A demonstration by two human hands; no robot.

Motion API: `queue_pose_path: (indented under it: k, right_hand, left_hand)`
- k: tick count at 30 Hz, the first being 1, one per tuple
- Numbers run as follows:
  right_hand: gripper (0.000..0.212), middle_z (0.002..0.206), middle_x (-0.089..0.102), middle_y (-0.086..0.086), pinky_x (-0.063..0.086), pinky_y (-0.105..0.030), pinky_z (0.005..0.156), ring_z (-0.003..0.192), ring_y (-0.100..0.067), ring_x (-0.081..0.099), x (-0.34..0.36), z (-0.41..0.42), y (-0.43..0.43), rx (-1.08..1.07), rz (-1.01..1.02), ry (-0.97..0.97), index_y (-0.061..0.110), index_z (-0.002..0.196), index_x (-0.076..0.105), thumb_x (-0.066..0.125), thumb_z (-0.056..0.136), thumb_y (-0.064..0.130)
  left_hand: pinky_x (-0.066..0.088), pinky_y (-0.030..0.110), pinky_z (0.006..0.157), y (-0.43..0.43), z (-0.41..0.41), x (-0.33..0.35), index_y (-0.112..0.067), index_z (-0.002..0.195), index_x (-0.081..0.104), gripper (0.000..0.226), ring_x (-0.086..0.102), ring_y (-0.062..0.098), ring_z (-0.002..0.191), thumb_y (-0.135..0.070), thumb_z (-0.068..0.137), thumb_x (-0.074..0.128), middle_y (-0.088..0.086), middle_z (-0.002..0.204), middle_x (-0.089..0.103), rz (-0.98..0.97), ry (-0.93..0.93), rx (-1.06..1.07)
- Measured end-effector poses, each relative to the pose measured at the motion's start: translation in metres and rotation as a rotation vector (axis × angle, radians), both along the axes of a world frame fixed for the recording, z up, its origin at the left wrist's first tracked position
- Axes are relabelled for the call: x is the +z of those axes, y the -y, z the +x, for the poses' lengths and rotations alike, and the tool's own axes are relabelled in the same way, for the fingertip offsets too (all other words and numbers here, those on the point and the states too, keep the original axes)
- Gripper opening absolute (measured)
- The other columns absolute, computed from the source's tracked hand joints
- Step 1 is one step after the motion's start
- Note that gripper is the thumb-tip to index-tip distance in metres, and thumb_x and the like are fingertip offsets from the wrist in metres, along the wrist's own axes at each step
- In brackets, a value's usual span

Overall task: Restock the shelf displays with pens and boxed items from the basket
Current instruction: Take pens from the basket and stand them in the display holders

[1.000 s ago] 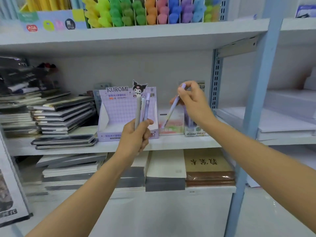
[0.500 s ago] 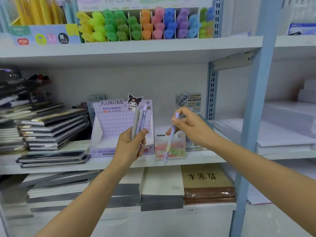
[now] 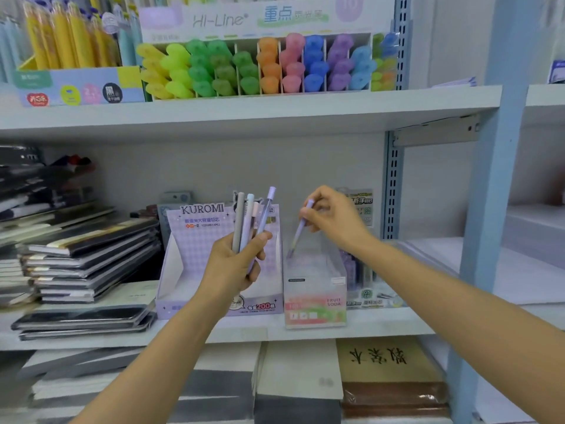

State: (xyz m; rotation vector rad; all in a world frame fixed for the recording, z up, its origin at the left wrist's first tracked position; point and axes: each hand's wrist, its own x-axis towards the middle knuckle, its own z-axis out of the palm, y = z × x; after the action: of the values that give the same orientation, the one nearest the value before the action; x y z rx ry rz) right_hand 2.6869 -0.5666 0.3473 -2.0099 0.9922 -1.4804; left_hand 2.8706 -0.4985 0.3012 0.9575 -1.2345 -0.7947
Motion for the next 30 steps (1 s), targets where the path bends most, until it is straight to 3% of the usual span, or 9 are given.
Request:
queue_pose_path:
  k: [4, 7, 11, 15, 18, 20, 24, 27, 30]
  right_hand:
    - [0.010, 0.086, 0.070, -0.019, 0.059, -0.041, 0.074, 0.076, -0.031, 0.070, -0.007, 0.011, 0.012, -0.003, -0.048, -0.173, -0.001, 0.089, 0.054, 0.063, 0.090, 0.003]
    - [0.011, 0.085, 0.070, -0.019, 0.058, -0.045, 0.077, 0.076, -0.029, 0.071, -0.007, 0.011, 0.017, 0.011, -0.057, -0.266, -0.001, 0.091, 0.054, 0.063, 0.090, 0.005]
    - [0.008, 0.087, 0.069, -0.024, 0.060, -0.040, 0.074, 0.079, -0.034, 0.071, 0.001, 0.008, 0.021, 0.039, -0.016, -0.226, 0.001, 0.090, 0.055, 0.062, 0.091, 0.002]
    - [0.011, 0.082, 0.070, -0.020, 0.061, -0.035, 0.069, 0.074, -0.031, 0.071, -0.003, 0.013, 0.023, 0.028, -0.031, -0.245, -0.001, 0.095, 0.055, 0.064, 0.090, 0.003]
    - [0.022, 0.076, 0.070, -0.015, 0.060, -0.039, 0.069, 0.067, -0.026, 0.069, -0.005, 0.017, 0.026, -0.006, -0.067, -0.252, 0.009, 0.100, 0.049, 0.067, 0.089, 0.007]
    - [0.025, 0.079, 0.069, -0.008, 0.057, -0.041, 0.070, 0.066, -0.020, 0.066, -0.005, 0.019, 0.030, -0.083, -0.158, -0.303, 0.014, 0.095, 0.049, 0.072, 0.086, 0.013]
    - [0.015, 0.083, 0.062, 0.000, 0.052, -0.038, 0.072, 0.072, -0.017, 0.059, -0.006, 0.023, 0.034, -0.209, -0.312, -0.384, 0.013, 0.084, 0.060, 0.074, 0.083, 0.019]
    - [0.007, 0.084, 0.052, 0.001, 0.045, -0.033, 0.072, 0.076, -0.016, 0.050, -0.008, 0.023, 0.034, -0.257, -0.314, -0.465, 0.014, 0.082, 0.067, 0.070, 0.085, 0.019]
    - [0.019, 0.077, 0.049, -0.005, 0.040, -0.031, 0.069, 0.071, -0.016, 0.045, -0.007, 0.020, 0.029, -0.268, -0.258, -0.529, 0.004, 0.077, 0.070, 0.064, 0.090, 0.017]
  left_hand:
    - [0.028, 0.015, 0.035, 0.009, 0.001, 0.001, -0.004, 0.098, 0.069, 0.026, 0.037, 0.009, 0.037, -0.028, 0.088, 0.068, -0.005, 0.054, 0.052, 0.020, -0.001, -0.005]
    - [0.027, 0.016, 0.036, 0.014, 0.004, 0.000, -0.005, 0.098, 0.070, 0.026, 0.036, 0.010, 0.037, -0.029, 0.088, 0.067, -0.004, 0.057, 0.053, 0.017, 0.006, -0.013]
    - [0.025, 0.017, 0.037, 0.015, 0.005, -0.003, -0.007, 0.090, 0.069, 0.024, 0.036, 0.011, 0.037, -0.031, 0.087, 0.067, -0.001, 0.060, 0.054, 0.018, 0.024, -0.028]
    - [0.025, 0.017, 0.036, 0.013, 0.003, -0.002, 0.000, 0.088, 0.064, 0.040, 0.036, 0.011, 0.037, -0.039, 0.078, 0.070, 0.004, 0.063, 0.057, 0.017, 0.023, -0.052]
    - [0.026, 0.016, 0.035, 0.011, 0.004, -0.001, -0.004, 0.080, 0.062, 0.031, 0.036, 0.010, 0.036, -0.034, 0.082, 0.070, 0.018, 0.078, 0.062, 0.018, 0.022, -0.055]
    - [0.026, 0.015, 0.035, 0.011, 0.005, -0.002, -0.004, 0.086, 0.065, 0.030, 0.036, 0.010, 0.035, -0.034, 0.082, 0.069, 0.011, 0.070, 0.060, 0.019, 0.017, -0.063]
    - [0.027, 0.016, 0.035, 0.009, 0.010, -0.003, -0.009, 0.086, 0.069, 0.021, 0.036, 0.010, 0.037, -0.029, 0.084, 0.070, 0.013, 0.075, 0.060, 0.020, 0.000, -0.054]
    - [0.028, 0.016, 0.035, 0.007, 0.011, -0.005, -0.014, 0.083, 0.072, 0.014, 0.036, 0.010, 0.037, -0.028, 0.084, 0.071, 0.016, 0.080, 0.061, 0.017, 0.000, -0.060]
    - [0.028, 0.016, 0.035, 0.002, 0.010, -0.004, -0.019, 0.080, 0.075, 0.012, 0.037, 0.011, 0.038, -0.031, 0.080, 0.073, 0.012, 0.078, 0.060, 0.016, 0.000, -0.072]
